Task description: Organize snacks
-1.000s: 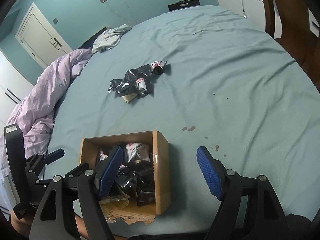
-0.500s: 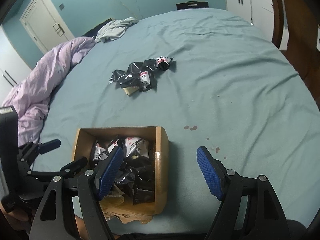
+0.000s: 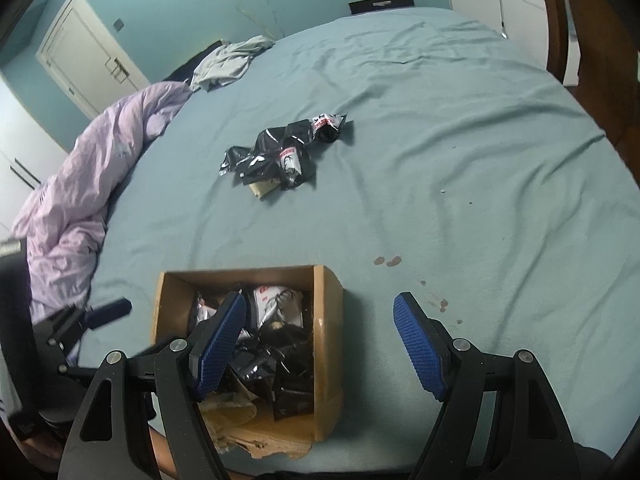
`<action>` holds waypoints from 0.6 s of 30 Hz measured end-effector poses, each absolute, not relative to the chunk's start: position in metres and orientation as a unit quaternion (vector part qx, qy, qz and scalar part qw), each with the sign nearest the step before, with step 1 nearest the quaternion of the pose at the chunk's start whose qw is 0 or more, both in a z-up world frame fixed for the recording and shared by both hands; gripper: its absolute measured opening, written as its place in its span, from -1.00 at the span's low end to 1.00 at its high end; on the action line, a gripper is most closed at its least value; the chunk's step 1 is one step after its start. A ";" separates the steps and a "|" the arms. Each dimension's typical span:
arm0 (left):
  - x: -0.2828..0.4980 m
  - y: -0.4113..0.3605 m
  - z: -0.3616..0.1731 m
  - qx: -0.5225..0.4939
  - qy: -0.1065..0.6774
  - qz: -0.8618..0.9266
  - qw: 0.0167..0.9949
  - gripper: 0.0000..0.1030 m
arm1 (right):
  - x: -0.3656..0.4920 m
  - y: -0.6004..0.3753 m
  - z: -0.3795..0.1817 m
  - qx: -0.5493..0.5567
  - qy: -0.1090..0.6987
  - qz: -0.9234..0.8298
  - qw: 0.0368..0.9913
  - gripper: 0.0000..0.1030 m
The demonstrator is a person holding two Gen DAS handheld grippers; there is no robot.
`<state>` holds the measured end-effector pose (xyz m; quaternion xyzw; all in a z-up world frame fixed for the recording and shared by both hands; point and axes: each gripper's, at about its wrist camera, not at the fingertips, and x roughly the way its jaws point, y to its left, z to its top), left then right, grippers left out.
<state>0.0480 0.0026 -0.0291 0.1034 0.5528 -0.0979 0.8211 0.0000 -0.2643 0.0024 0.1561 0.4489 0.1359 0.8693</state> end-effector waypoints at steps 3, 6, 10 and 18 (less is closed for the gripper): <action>0.052 0.005 -0.030 0.091 0.558 -0.099 0.819 0.61 | 0.009 -0.268 -0.002 0.173 0.459 0.147 0.859 0.47; 0.057 0.005 -0.035 0.083 0.566 -0.102 0.814 0.62 | 0.021 -0.270 -0.003 0.180 0.457 0.164 0.855 0.47; 0.061 0.005 -0.041 0.078 0.576 -0.103 0.807 0.62 | 0.038 -0.270 -0.002 0.157 0.451 0.153 0.865 0.47; 0.063 0.002 -0.042 0.065 0.579 -0.117 0.804 0.62 | 0.078 -0.267 -0.008 0.132 0.454 0.121 0.873 0.47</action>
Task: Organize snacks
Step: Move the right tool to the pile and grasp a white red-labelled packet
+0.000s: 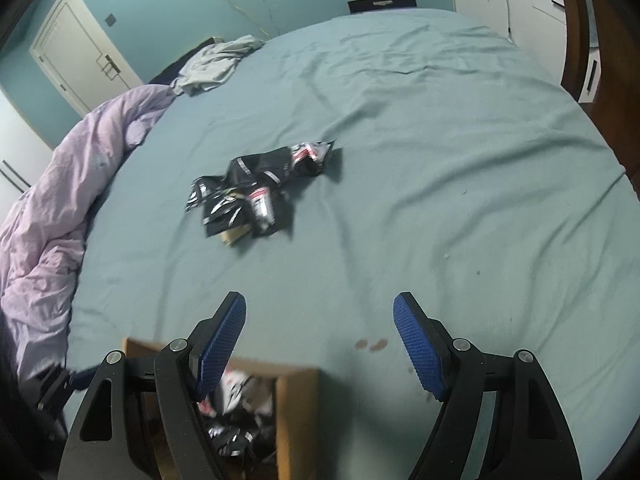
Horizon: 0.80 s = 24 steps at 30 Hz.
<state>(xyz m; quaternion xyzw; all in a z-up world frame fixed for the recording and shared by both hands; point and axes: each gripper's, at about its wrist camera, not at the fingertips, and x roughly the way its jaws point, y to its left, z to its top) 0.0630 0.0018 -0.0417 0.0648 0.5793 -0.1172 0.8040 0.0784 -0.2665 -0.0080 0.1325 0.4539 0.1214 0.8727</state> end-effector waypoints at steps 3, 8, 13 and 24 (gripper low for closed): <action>0.066 0.000 -0.043 0.064 0.581 -0.117 0.803 0.62 | 0.094 -0.264 -0.012 0.134 0.460 0.115 0.870 0.47; 0.070 0.001 -0.044 0.058 0.583 -0.120 0.801 0.62 | 0.123 -0.258 -0.019 0.129 0.470 0.111 0.866 0.47; 0.075 0.001 -0.046 0.052 0.585 -0.122 0.800 0.62 | 0.145 -0.249 -0.028 0.130 0.473 0.129 0.862 0.47; 0.081 0.007 -0.046 0.016 0.597 -0.135 0.790 0.62 | 0.196 -0.202 -0.049 0.073 0.479 0.198 0.852 0.47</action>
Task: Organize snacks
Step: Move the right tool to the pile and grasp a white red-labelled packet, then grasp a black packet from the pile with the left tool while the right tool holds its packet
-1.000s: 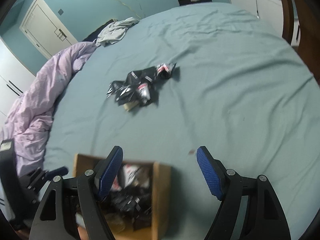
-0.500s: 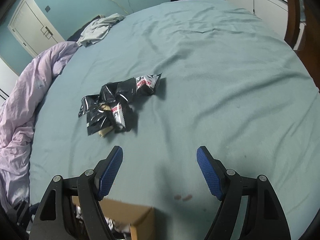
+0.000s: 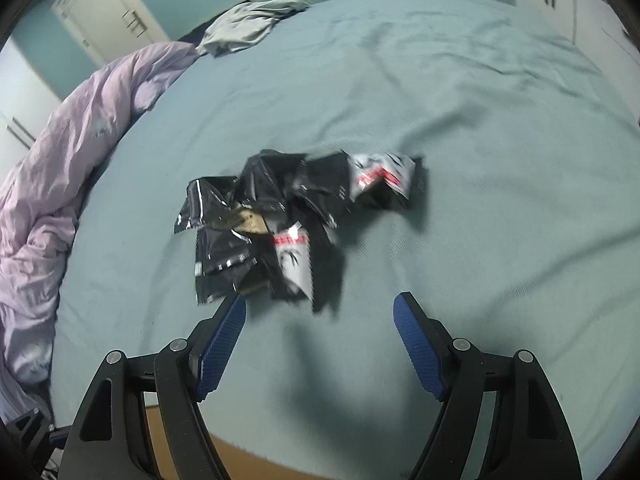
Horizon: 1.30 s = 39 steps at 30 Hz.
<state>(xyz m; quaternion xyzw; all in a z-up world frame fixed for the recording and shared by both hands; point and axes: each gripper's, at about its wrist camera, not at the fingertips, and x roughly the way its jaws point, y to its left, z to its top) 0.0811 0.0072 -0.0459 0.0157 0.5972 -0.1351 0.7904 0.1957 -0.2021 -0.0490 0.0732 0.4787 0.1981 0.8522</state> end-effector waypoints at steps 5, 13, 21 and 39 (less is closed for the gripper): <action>0.083 0.010 -0.045 -0.002 0.603 -0.139 0.785 0.62 | 0.215 -0.200 -0.052 0.072 0.477 0.207 0.851 0.47; 0.085 0.014 -0.044 0.002 0.592 -0.111 0.799 0.62 | 0.246 -0.177 -0.067 0.047 0.506 0.207 0.836 0.46; 0.083 0.014 -0.032 0.025 0.554 -0.092 0.827 0.62 | 0.237 -0.163 -0.066 0.005 0.489 0.203 0.848 -0.43; 0.079 -0.001 0.000 0.086 0.510 -0.078 0.852 0.62 | 0.015 -0.260 0.023 0.103 0.360 0.169 0.912 -0.44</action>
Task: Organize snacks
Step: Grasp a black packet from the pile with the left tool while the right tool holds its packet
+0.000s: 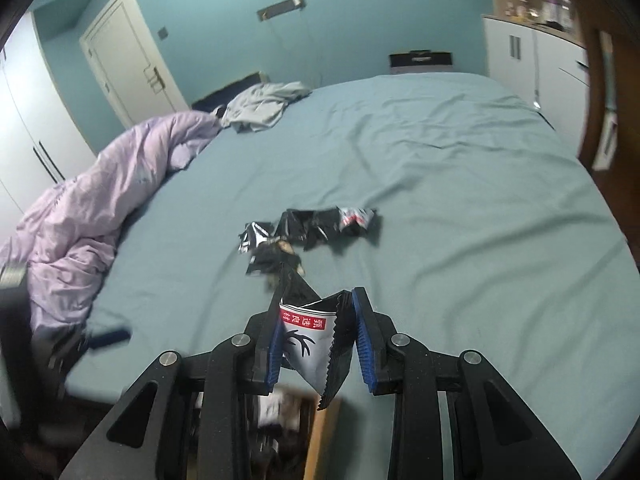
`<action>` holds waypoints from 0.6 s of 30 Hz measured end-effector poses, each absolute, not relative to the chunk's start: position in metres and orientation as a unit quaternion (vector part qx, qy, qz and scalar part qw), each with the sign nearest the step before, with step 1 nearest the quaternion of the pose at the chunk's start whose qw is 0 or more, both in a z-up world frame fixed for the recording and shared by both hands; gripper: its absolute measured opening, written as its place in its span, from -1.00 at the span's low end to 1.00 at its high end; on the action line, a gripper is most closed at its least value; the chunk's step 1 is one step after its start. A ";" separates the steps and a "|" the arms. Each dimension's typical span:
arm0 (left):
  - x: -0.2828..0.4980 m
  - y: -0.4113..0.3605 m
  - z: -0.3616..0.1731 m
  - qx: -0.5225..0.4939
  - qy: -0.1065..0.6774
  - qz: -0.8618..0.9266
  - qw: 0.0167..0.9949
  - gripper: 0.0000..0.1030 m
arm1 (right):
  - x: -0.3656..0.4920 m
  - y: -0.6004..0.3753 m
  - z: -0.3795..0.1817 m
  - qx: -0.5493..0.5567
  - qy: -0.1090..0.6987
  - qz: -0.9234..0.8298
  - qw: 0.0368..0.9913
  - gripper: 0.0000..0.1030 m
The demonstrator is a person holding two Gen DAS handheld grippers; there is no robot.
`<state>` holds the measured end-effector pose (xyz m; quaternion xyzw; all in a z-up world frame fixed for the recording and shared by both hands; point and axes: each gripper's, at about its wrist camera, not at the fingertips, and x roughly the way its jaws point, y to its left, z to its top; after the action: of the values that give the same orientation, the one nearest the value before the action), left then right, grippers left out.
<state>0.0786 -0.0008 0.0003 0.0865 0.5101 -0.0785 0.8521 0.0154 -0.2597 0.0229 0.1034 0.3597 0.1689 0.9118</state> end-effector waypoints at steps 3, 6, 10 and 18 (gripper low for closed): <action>0.093 -0.011 0.003 0.097 0.519 -0.086 0.845 0.66 | -0.027 -0.281 0.014 0.132 0.357 0.149 0.913 -0.44; 0.114 -0.020 0.004 0.090 0.525 -0.091 0.841 0.66 | -0.055 -0.299 0.013 0.153 0.353 0.122 0.915 -0.43; 0.149 -0.034 -0.005 0.073 0.548 -0.086 0.829 0.67 | -0.058 -0.307 0.016 0.174 0.337 0.112 0.919 -0.43; 0.204 -0.034 -0.035 -0.001 0.595 -0.058 0.802 0.66 | -0.005 -0.330 -0.019 0.284 0.398 0.129 0.863 -0.43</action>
<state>0.2042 -0.0341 -0.0353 -0.0009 0.5948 -0.0576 0.8018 -0.0053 -0.3305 -0.0189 0.2844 0.3981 0.1286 0.8626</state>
